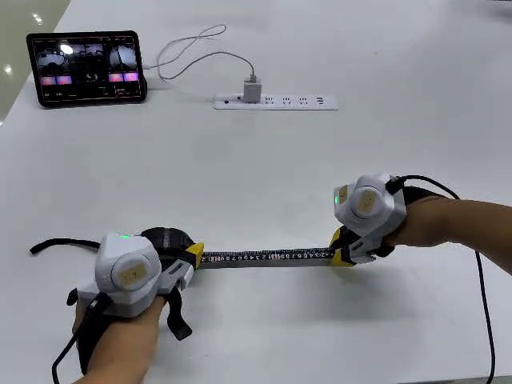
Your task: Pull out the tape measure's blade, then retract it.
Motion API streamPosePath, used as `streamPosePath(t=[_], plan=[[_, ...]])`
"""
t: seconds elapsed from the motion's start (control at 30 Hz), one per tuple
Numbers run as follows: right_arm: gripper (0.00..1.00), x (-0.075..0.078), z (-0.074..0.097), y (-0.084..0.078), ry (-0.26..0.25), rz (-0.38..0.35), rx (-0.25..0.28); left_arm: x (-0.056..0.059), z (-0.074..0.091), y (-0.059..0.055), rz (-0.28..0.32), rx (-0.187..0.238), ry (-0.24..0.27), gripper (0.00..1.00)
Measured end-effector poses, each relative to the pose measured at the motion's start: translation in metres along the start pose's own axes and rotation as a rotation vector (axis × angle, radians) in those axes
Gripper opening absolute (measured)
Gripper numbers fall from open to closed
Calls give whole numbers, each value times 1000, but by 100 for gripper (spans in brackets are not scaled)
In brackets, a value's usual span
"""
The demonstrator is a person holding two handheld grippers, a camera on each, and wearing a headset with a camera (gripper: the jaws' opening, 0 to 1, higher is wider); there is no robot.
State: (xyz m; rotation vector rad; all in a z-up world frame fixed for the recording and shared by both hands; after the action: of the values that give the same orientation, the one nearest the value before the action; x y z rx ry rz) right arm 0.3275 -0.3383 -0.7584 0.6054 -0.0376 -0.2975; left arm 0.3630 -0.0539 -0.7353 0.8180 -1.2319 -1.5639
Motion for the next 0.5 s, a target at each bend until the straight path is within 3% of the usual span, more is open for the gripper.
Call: streamPosePath(t=[0.13, 0.2, 0.33, 0.5], plan=[[8, 0, -1, 1, -5, -25, -3, 0, 0, 0, -1, -6, -1, 60], [8, -1, -1, 2, -15, -114, 16, 0, 0, 0, 1, -10, -2, 60], [8, 0, -1, 2, -3, -74, 29, -2, -1, -1, 16, -16, -20, 60], [9, -2, -4, 5, -14, -31, 1, -1, 0, -1, 7, -15, -20, 60]])
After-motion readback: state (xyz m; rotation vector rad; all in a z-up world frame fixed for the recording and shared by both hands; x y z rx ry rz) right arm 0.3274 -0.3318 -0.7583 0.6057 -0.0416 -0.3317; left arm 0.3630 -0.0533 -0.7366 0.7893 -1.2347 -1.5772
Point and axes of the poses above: the centre of the closed fingertips' face, and the gripper's own axes: z roughly backward along the fingers, x roughly to its right, y roughly out of its top, the point moved 4 cm from there along z, roughly backward along the fingers, and after that the axes turned 15 degrees about x, right-handed, at the moved point
